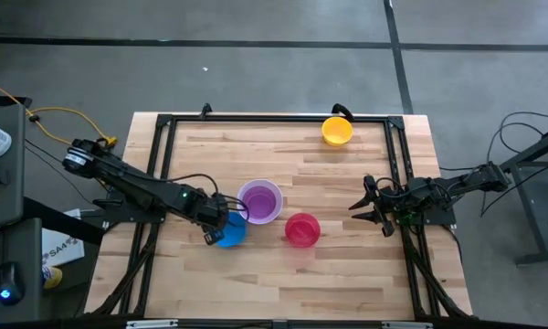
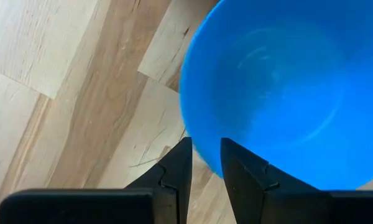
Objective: Nest bowls inside each other
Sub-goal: Stack the blue bowl on top of the violet bowl
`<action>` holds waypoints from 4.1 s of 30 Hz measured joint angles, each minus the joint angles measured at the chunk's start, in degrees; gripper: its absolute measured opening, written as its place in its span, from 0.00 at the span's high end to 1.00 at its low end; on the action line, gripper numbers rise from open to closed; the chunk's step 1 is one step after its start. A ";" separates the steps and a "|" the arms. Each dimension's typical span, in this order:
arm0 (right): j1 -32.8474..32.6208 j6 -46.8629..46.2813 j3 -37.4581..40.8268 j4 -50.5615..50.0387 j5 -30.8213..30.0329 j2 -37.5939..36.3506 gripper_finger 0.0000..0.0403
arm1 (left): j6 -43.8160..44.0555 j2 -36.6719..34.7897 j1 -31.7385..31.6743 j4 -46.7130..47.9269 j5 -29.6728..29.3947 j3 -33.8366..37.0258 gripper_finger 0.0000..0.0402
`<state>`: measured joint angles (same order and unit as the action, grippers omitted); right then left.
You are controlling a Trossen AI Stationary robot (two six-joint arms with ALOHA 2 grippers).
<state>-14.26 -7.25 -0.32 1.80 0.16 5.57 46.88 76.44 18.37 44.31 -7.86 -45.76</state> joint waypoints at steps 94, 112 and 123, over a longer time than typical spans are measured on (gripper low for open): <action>0.00 0.00 0.00 -0.04 0.00 0.01 0.73 | -4.30 -9.33 -7.02 4.87 1.61 -5.92 1.00; 0.00 0.00 0.00 -0.02 0.00 0.01 0.73 | -25.91 7.96 -24.02 11.54 10.66 -26.65 1.00; 0.00 0.00 0.00 -0.02 -0.02 0.00 0.73 | -33.19 15.84 -28.84 10.85 14.23 -33.42 1.00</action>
<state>-14.26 -7.25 -0.32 1.78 0.14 5.56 13.69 92.27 -10.47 55.16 6.37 -79.18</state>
